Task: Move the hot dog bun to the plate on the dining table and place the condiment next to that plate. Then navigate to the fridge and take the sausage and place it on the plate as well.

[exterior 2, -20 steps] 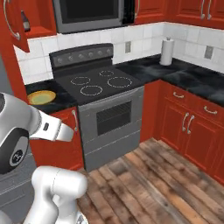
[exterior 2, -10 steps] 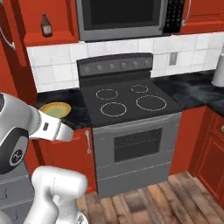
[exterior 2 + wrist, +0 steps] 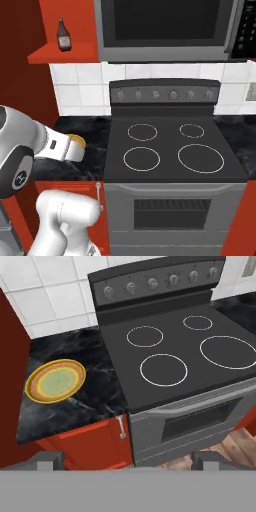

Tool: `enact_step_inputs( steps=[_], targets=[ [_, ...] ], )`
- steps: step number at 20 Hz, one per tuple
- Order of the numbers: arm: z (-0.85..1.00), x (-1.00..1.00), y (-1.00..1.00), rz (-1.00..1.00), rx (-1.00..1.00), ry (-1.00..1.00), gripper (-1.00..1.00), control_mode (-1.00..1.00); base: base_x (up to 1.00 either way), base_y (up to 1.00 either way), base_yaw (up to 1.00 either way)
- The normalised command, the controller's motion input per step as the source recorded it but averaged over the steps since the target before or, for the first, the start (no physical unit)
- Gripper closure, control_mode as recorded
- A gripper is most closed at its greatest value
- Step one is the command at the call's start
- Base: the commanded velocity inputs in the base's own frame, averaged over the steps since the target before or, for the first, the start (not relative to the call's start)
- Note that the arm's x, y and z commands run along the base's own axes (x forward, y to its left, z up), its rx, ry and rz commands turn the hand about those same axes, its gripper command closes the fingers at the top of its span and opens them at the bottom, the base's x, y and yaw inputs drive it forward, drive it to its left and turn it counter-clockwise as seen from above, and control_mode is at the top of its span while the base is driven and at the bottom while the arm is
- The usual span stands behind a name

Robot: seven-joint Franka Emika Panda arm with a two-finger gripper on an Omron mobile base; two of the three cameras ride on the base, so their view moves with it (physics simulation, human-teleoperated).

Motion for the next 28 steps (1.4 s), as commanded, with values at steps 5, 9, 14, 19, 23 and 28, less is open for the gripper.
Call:
enact_step_inputs(
  steps=[5,9,14,19,23,28],
  targets=[
    [0.0,0.0,0.0,0.0,0.0,0.0,-1.0,1.0,0.28,-0.03,0.29],
    [0.0,0.0,0.0,0.0,0.0,0.0,-1.0,1.0,0.25,-0.12,0.17],
    [0.0,0.0,0.0,0.0,0.0,0.0,-1.0,1.0,0.44,-0.22,0.23],
    [0.0,0.0,0.0,0.0,0.0,0.0,-1.0,1.0,0.5,-0.3,0.27],
    [0.0,0.0,0.0,0.0,0.0,0.0,-1.0,1.0,0.48,-0.39,0.27],
    [0.0,0.0,0.0,0.0,0.0,0.0,-1.0,1.0,0.45,-0.53,0.26]
  ],
)
